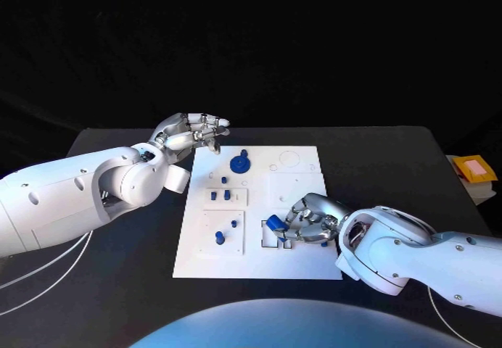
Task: Assemble the parts on the task board
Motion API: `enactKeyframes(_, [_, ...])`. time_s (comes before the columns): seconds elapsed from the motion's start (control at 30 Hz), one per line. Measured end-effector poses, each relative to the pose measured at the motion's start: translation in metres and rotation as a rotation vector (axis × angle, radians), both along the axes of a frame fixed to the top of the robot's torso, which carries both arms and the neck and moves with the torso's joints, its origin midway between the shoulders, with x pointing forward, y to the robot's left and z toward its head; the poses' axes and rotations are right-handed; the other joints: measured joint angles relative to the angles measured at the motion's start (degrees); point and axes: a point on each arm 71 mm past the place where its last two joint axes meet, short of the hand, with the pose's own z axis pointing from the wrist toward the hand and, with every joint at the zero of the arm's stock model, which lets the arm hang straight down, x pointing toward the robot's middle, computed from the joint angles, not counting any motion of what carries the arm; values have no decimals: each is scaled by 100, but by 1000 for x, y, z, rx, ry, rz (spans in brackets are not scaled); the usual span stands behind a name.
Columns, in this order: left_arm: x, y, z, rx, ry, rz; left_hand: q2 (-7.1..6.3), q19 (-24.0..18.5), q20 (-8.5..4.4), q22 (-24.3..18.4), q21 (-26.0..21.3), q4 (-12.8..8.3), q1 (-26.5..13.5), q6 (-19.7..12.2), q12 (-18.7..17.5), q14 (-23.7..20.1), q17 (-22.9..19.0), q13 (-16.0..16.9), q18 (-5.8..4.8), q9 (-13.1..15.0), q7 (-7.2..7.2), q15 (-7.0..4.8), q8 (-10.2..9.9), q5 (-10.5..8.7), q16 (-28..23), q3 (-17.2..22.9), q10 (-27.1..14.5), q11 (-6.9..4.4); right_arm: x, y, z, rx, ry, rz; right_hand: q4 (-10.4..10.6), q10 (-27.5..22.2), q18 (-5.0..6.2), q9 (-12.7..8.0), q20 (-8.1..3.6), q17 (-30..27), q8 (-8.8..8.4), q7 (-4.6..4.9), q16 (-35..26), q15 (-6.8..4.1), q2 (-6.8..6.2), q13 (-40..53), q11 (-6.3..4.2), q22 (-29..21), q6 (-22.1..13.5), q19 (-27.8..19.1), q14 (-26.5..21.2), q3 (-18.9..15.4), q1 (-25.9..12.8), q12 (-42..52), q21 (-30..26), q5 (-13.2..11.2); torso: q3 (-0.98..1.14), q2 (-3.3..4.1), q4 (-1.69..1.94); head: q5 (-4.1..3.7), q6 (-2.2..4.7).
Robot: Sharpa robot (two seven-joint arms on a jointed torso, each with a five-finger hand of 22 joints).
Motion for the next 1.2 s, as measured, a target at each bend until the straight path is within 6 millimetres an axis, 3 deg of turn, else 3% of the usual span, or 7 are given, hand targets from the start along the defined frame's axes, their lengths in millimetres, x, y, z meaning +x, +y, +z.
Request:
enactKeyframes(0.07, [0,0,0,0,0,0,0,0,0,0,0,0,0,0,0,0,-4,0,0,0,0,0,0,0,0,0,0,0,0,2,-1,-4,6,8,0,20,0,9,0,0,2,0,0,0,-16,0,-19,0,0,0,0,0,-89,24,31,0,1,1,0,13,0])
enactKeyframes(0.17, [0,1,0,1,0,1,0,0,0,0,0,0,0,0,0,0,-4,0,0,0,0,0,0,0,0,0,0,0,1,5,-4,-11,13,20,0,31,0,408,0,0,53,-35,0,0,-55,0,-27,0,36,0,0,0,-202,23,35,1,3,1,-2,42,0])
enactKeyframes(0.57, [0,1,0,1,1,0,0,0,0,0,0,0,0,0,24,0,-4,1,0,0,0,0,0,0,0,0,0,0,6,8,-9,-38,-11,36,-3,41,1,452,-42,0,114,-196,0,-4,-36,-1,-36,4,238,0,-5,-78,-492,23,67,26,6,4,-2,31,0])
enactKeyframes(0.63, [-1,1,0,1,1,1,0,0,0,0,0,0,0,0,24,0,-4,1,0,0,0,0,0,0,0,0,0,0,6,9,-9,-41,-17,39,-3,41,1,452,-42,0,150,-268,0,-20,-52,-2,-36,4,327,0,-21,-158,-617,23,67,-163,6,4,-1,26,0])
enactKeyframes(0.7, [-1,1,0,1,1,1,21,0,0,0,0,0,-21,0,24,0,-4,1,0,0,0,0,0,0,0,0,0,0,6,10,-9,-42,-19,44,-2,41,1,500,-42,0,233,-351,0,-20,-30,-2,-36,4,403,0,-21,-363,-899,23,67,-640,6,4,-2,25,0])
enactKeyframes(0.87, [-1,2,0,2,1,1,23,0,0,0,0,0,-23,0,24,0,-4,1,0,0,0,0,0,0,0,0,0,0,5,13,-8,-40,-20,58,7,38,1,489,-42,0,326,-332,0,-20,19,-2,-38,4,305,0,-21,-889,-1331,-111,22,-1446,7,4,-3,24,0])
enactKeyframes(1.2, [-1,2,0,2,2,2,23,0,0,0,0,0,-23,0,24,0,-3,-5,0,0,0,0,0,0,0,0,0,0,2,15,-7,-35,-26,86,-1,-60,1,476,-42,-1,350,-308,0,-20,38,-55,15,3,180,0,-21,-1272,-1409,-356,-138,-1427,6,0,-4,23,0])
